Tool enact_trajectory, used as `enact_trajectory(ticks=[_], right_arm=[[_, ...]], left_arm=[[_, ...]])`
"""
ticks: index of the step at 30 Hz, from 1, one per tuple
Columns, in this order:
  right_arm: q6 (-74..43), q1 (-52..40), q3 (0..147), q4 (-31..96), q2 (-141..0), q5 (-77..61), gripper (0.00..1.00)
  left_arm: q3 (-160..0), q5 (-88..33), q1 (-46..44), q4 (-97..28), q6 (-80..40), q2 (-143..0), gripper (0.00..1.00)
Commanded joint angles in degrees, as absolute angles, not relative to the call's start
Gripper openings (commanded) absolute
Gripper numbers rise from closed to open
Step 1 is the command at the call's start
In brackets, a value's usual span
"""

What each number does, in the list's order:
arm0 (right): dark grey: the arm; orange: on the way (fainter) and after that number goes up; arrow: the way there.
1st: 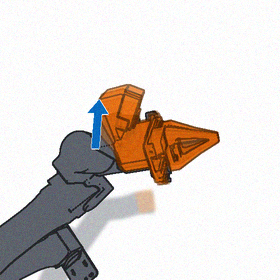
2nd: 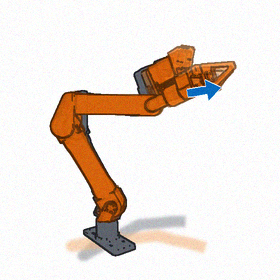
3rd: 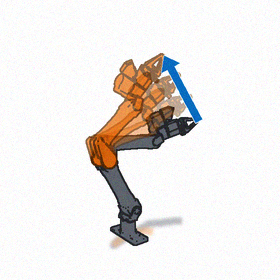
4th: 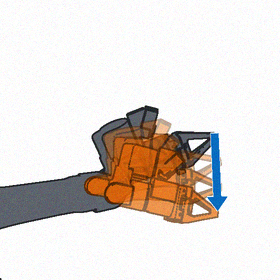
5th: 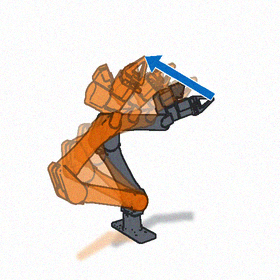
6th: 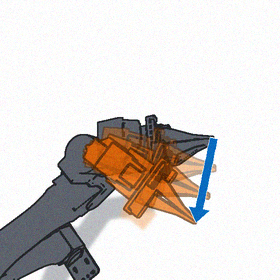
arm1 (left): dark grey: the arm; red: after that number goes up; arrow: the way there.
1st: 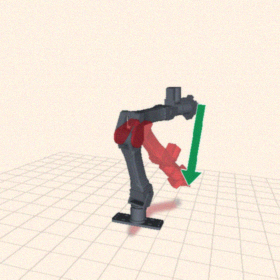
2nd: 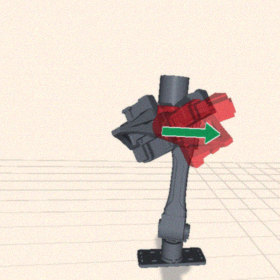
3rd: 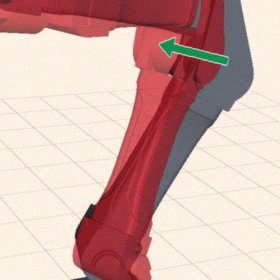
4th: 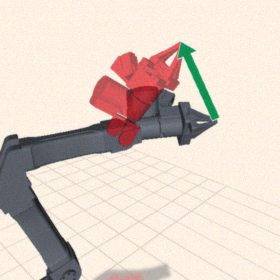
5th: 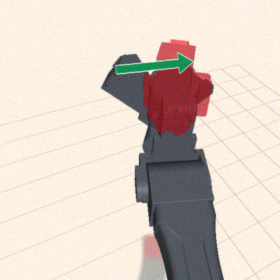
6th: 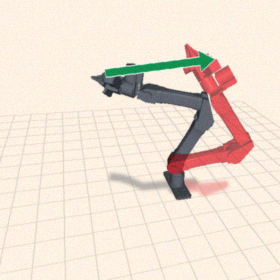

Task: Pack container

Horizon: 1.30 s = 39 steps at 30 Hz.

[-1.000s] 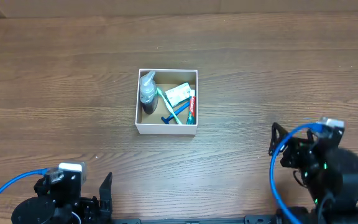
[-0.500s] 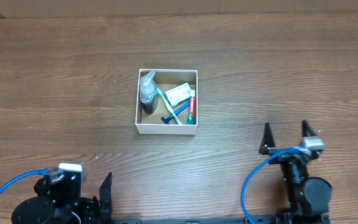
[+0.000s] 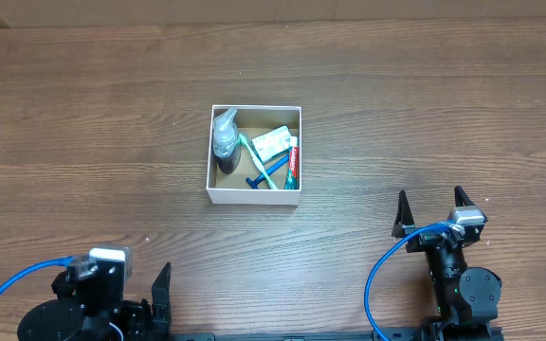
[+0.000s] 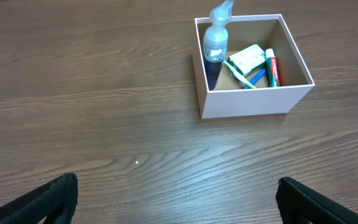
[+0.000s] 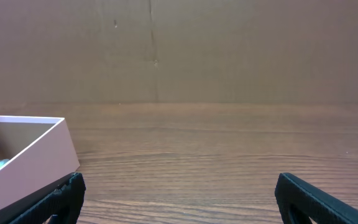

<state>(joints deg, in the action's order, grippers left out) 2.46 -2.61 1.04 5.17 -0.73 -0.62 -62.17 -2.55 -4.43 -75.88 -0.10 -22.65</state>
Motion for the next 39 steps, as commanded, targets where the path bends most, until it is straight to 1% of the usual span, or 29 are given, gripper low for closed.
enact_trajectory(ticks=[1,12,13,15,16,20,23,28,34,35,37,39], right_arm=[[2.85,-2.57,0.49,4.8,-0.16,-0.56,1.0],[2.85,-2.57,0.49,4.82,-0.16,-0.56,1.0],[2.85,-2.57,0.49,4.8,-0.16,-0.58,1.0],[2.85,-2.57,0.49,4.82,-0.16,-0.58,1.0],[2.85,-2.57,0.49,4.8,-0.16,-0.56,1.0],[2.83,-2.57,0.49,4.8,-0.16,-0.56,1.0],[2.83,-2.57,0.49,4.8,-0.19,-0.58,1.0],[2.85,-2.57,0.49,4.82,-0.16,-0.58,1.0],[2.85,-2.57,0.49,4.8,-0.16,-0.56,1.0],[2.85,-2.57,0.49,4.82,-0.16,-0.58,1.0],[2.85,-2.57,0.49,4.82,-0.16,-0.56,1.0],[2.85,-2.57,0.49,4.8,-0.16,-0.58,1.0]], left_arm=[[-61.95,-2.57,-4.43,-75.77,-0.86,-22.22,1.0],[-61.95,-1.76,-4.43,-75.57,-0.84,-22.22,1.0],[-61.69,-1.74,-4.4,-72.73,-0.71,-22.2,1.0],[-59.99,-1.96,-3.55,-61.23,1.32,-21.87,1.0],[-58.61,-1.91,-3.11,-57.89,1.34,-21.8,1.0],[-50.81,-1.26,-2.42,-57.06,1.39,-19.88,1.0],[-40.32,-1.06,-2.07,-50.17,3.11,-15.03,1.0],[-22.41,-1.63,-1.45,-27.27,9.37,-6.39,1.0],[-5.76,-1.87,-1.34,3.4,14.79,-2.5,1.0],[-3.51,-1.87,-1.04,6.94,15.2,-2.15,1.0],[-0.03,-2.37,-0.19,9.28,15.16,-0.86,1.0],[-0.21,-2.85,0.32,3.38,15.05,-0.16,1.0]])
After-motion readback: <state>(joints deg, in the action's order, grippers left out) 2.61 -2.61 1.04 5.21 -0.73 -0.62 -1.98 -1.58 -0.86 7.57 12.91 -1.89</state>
